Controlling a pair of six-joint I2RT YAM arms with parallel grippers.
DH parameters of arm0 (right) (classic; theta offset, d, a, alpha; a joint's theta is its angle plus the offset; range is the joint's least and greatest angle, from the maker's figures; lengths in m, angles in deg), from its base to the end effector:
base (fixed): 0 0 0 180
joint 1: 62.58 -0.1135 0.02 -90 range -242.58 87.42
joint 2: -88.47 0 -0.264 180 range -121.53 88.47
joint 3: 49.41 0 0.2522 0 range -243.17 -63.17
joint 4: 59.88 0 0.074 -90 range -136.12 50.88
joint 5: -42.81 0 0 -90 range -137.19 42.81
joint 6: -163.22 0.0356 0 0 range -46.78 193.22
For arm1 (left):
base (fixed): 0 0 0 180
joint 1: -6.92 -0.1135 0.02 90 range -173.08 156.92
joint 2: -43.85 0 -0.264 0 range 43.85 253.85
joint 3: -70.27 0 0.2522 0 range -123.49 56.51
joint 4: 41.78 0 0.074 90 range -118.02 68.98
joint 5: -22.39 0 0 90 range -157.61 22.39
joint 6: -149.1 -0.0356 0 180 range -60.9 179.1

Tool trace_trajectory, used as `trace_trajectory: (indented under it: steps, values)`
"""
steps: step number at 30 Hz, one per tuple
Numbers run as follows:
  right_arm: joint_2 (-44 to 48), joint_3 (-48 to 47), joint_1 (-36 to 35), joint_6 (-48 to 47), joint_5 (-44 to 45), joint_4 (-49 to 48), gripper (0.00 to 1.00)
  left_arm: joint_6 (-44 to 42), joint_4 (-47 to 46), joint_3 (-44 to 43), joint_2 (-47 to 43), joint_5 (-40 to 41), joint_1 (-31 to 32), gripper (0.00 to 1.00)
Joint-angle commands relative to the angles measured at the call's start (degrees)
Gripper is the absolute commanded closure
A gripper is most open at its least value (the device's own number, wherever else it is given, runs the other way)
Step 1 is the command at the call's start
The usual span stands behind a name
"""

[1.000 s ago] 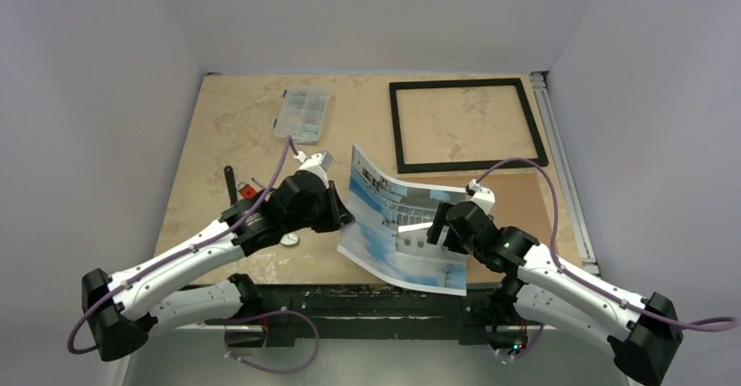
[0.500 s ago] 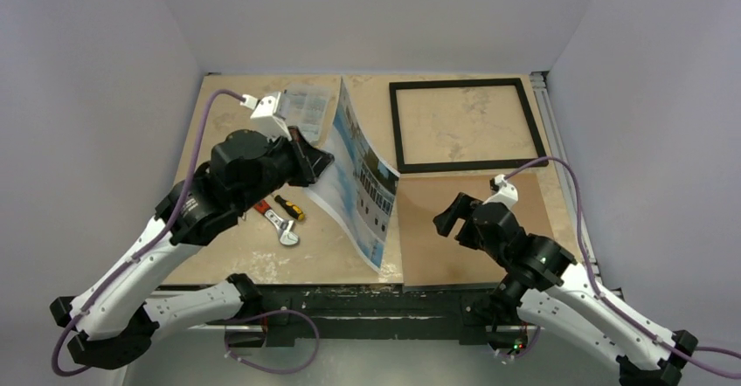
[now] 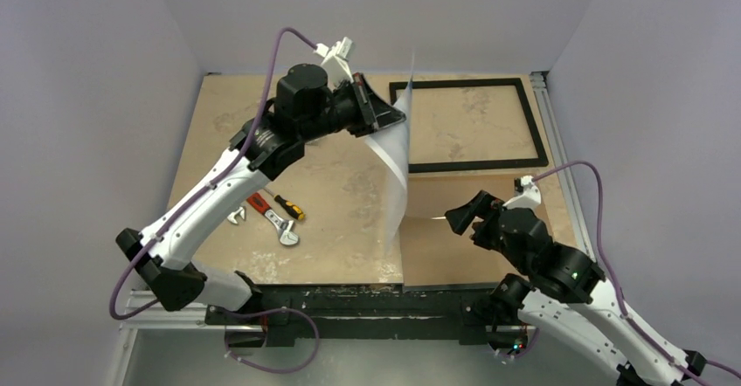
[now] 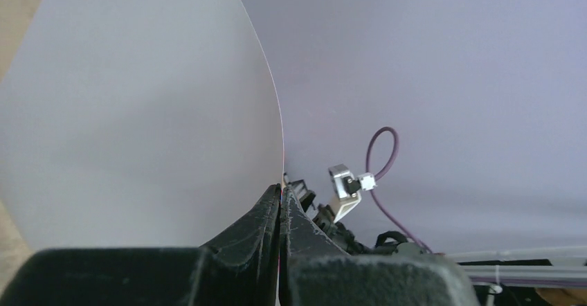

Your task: Take the photo out of the frame

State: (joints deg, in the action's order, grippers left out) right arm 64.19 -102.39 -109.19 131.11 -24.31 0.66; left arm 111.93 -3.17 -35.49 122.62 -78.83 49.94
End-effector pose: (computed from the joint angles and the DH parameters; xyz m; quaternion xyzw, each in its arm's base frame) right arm 0.0728 0.0568 0.2868 0.1801 0.8430 0.2705 0.4287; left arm 0.2146 -0.2097 0.4650 -0.0044 0.7738 -0.5176 0.3652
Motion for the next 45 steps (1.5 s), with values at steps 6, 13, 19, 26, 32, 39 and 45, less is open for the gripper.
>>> trace_trajectory:
  steps: [6, 13, 19, 26, 32, 39, 45]
  values:
    - [4.0, -5.9, -0.1, 1.5, 5.6, 4.2, 0.17, 11.4, -12.8, -16.6, 8.9, -6.3, 3.7, 1.0]
    - [7.2, -5.8, -0.2, 2.0, 6.1, 5.5, 0.17, 13.8, -19.1, 2.6, 3.8, 1.2, 5.9, 1.0]
    - [7.1, -3.7, -0.2, 2.2, 5.4, 4.7, 0.17, 19.4, -29.1, 29.8, -3.4, 8.5, 6.5, 1.0]
    - [3.4, -2.5, -0.2, 1.7, 4.4, 4.3, 0.17, 21.3, -30.2, 47.8, -9.5, 19.4, 8.4, 1.0]
    - [2.6, 0.9, -0.2, 1.7, 2.2, 1.0, 0.17, 22.5, -26.1, 55.2, -14.5, 24.7, 10.3, 1.0]
    - [-0.3, 2.2, -0.2, 1.4, 0.6, -0.5, 0.18, 19.9, -14.1, 60.8, -25.3, 31.8, 9.9, 1.0]
    - [-0.7, 4.0, -0.1, 1.2, -0.6, -3.1, 0.18, 18.7, -8.7, 63.5, -32.7, 33.6, 7.3, 1.0]
